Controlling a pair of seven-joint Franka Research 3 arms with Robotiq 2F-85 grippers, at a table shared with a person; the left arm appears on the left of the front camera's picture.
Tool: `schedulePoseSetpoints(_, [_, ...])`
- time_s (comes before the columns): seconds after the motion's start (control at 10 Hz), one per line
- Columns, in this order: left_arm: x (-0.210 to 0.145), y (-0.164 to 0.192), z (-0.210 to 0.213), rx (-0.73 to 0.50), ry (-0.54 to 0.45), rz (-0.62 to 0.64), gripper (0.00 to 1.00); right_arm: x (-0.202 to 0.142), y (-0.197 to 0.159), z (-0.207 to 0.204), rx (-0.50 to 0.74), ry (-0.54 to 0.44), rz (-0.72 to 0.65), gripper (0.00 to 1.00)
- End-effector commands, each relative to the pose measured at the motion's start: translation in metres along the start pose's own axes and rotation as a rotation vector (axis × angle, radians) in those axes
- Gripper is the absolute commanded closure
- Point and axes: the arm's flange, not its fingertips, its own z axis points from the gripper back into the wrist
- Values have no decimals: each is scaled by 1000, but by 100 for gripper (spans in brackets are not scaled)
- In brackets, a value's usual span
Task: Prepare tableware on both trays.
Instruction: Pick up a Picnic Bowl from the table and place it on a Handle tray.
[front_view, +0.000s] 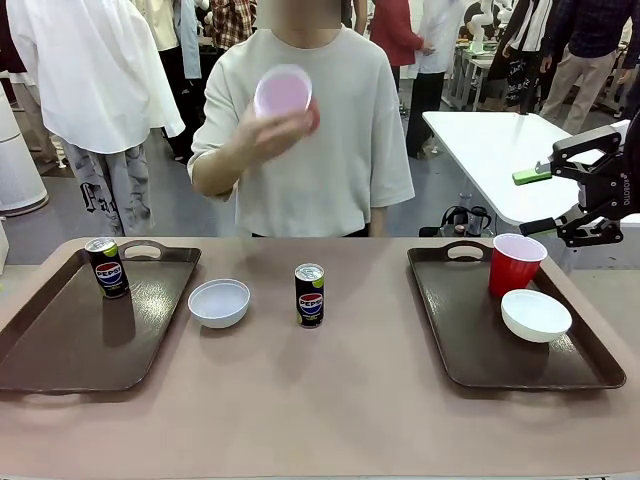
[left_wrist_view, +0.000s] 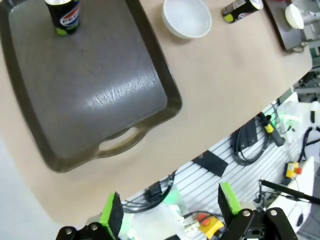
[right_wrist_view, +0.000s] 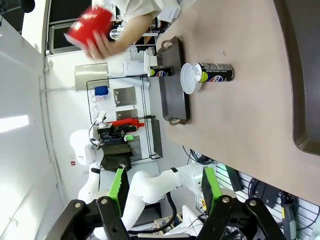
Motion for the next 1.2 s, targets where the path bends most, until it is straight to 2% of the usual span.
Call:
schedulePoseSetpoints(0.0, [-2, 1, 2, 6, -6, 4, 0, 2, -2, 1, -4, 11, 17, 24])
schedulePoseSetpoints(0.1, [0, 0, 0, 0, 0, 0, 0, 2, -2, 1, -4, 11, 17, 24])
schedulePoseSetpoints(0.4, [49, -45, -33, 182, 59, -17, 0, 2, -2, 1, -4, 11, 17, 24])
schedulePoseSetpoints(0.6, [76, -59, -62, 245, 70, -20, 0, 2, -2, 1, -4, 11, 17, 24])
schedulePoseSetpoints(0.8, [83, -64, -86, 285, 62, -29, 0, 2, -2, 1, -4, 11, 17, 24])
schedulePoseSetpoints(1.1, [2, -51, -34, 288, 114, -81, 0, 2, -2, 1, -4, 11, 17, 24])
